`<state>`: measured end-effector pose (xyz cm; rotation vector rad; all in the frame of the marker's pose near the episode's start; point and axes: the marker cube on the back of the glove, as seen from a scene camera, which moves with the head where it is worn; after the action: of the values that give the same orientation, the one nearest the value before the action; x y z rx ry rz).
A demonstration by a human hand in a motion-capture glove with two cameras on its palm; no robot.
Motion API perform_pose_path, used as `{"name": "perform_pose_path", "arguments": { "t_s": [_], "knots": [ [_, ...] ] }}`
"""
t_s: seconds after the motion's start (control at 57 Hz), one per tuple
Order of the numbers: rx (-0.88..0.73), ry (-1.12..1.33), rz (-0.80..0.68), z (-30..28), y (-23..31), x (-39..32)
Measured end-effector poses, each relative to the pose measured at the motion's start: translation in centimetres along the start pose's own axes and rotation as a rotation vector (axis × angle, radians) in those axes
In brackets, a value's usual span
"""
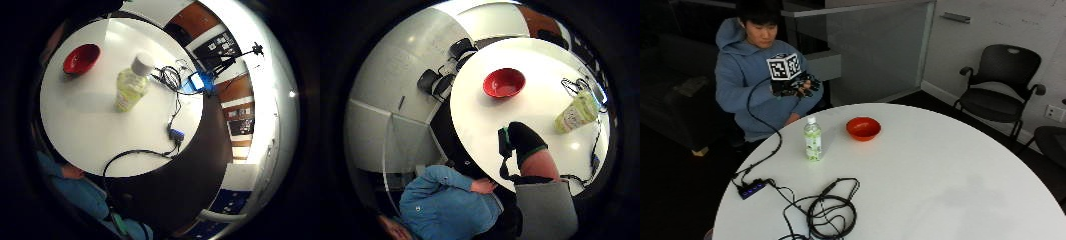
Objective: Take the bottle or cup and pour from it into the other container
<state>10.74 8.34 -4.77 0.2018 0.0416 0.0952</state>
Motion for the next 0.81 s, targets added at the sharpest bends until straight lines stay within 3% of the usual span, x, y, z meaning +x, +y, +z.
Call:
{"name": "perform_pose_path", "arguments": {
  "t_s": [0.403,0.807],
  "knots": [
    [0.114,-0.196,0.085,-0.2,3.2,8.6],
    [0.113,-0.382,0.179,3.2,4.4,15.2]
  ]
}}
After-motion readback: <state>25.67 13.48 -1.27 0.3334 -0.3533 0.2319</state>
